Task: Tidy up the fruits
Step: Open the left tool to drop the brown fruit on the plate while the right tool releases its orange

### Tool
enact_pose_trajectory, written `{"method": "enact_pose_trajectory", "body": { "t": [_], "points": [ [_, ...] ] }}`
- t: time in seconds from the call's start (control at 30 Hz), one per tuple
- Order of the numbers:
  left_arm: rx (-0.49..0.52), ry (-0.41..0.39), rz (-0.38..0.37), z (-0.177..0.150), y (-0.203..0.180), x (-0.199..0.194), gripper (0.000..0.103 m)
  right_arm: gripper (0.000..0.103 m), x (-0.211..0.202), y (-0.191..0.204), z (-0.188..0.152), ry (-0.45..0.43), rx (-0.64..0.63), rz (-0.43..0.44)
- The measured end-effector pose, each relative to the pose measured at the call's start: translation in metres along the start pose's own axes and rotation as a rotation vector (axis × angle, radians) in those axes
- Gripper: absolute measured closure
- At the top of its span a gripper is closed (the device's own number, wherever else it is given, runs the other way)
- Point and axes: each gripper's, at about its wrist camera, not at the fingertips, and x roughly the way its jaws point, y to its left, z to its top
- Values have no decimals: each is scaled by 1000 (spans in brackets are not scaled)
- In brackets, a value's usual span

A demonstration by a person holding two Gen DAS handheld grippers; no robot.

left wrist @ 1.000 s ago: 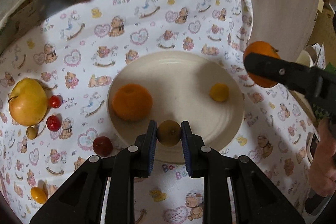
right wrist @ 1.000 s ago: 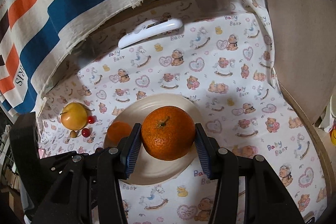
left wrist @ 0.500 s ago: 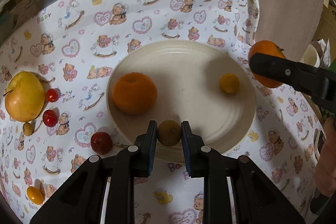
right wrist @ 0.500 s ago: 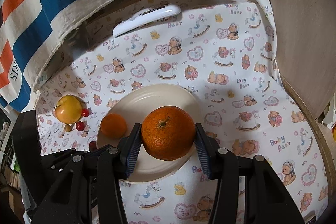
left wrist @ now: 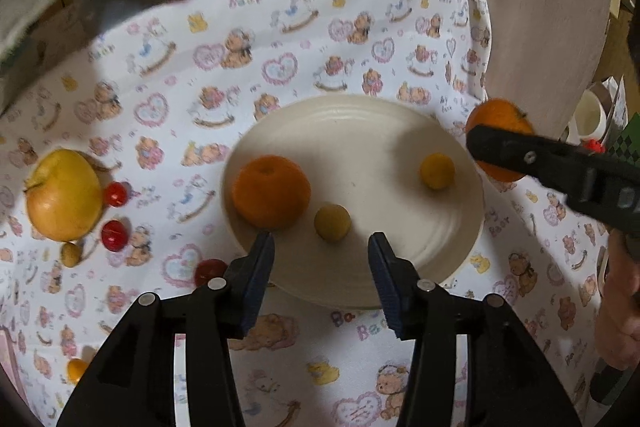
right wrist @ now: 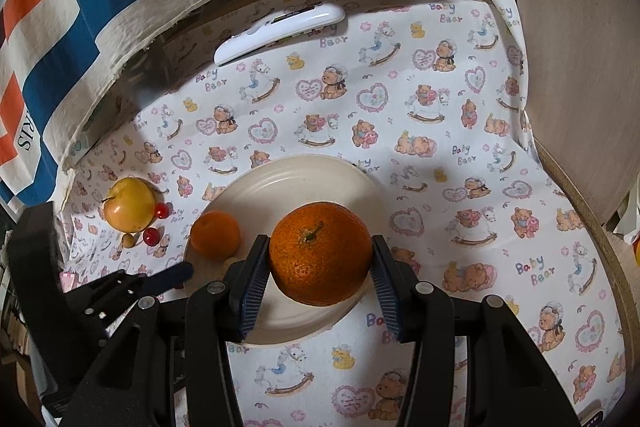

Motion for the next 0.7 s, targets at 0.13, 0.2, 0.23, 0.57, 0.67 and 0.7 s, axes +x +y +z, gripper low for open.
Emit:
{"method": "enact_pose_trajectory", "body": {
  "t": [0.13,0.2,0.23,0.57,0.67,0.7],
  "points": [
    [-24,-57,8,0,9,-23,53,52,1,0,0,5,-2,-2],
    [-39,-95,27,-3,16,-36,47,52,2,1,-1,11,-7,-1],
    [-48,-115,38,-5,22,-43,42,52,2,2,-1,13,-13,-1],
    [-137,-275,102,-26,65,-70,1,52,12,31,-16,-2,-158,-54],
    [-139,-270,111,-26,68,-68,1,52,17,36,-18,6,-184,-46],
    [-135,-275,123,-27,68,-68,1,52,18,37,-19,8,-188,-43]
  ]
}}
